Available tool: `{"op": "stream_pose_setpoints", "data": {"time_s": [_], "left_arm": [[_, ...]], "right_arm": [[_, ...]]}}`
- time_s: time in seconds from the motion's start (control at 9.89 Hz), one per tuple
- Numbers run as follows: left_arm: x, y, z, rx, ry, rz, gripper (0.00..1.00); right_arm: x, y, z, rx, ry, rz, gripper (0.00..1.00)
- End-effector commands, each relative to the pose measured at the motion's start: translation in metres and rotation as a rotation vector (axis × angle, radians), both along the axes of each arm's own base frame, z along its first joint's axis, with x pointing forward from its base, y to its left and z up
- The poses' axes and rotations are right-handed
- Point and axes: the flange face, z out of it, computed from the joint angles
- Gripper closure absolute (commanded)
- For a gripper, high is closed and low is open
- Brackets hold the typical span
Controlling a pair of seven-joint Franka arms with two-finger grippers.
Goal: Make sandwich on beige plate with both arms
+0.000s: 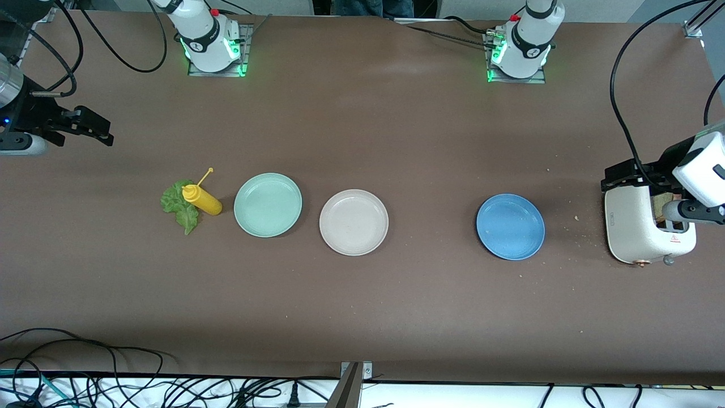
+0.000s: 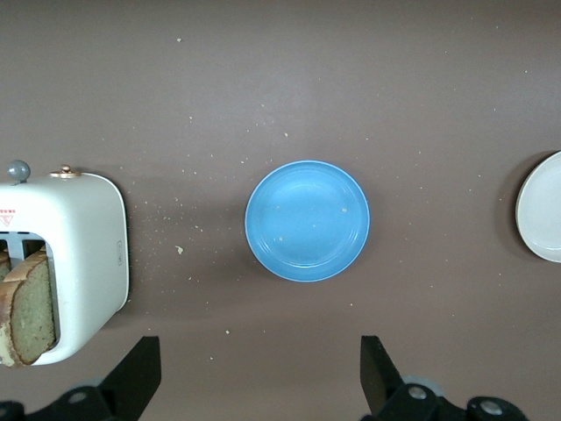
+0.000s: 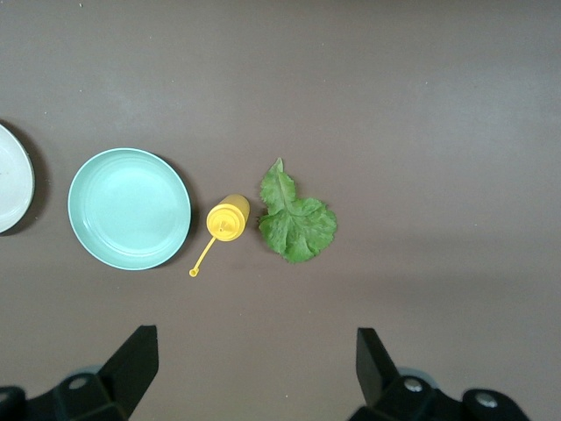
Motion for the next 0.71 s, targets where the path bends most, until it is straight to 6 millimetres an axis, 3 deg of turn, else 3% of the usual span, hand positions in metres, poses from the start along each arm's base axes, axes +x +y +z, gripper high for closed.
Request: {"op": "stream_pose_setpoints", "data": {"time_s": [0.0,0.61], "left_arm": [[0.0001,0.0003,0.0002,-0.017,-0.015,-0.014,0.0],[0.0001,0.0002,0.0002,-0.019,-0.015,-0.014,0.0]], "right_arm": [[-0.0036,0.0014,0.0073,0.018,0.003,-0.01,0.0],[-0.004,0.0084,0.0083,0.012,0.0,0.006,0.0]]}}
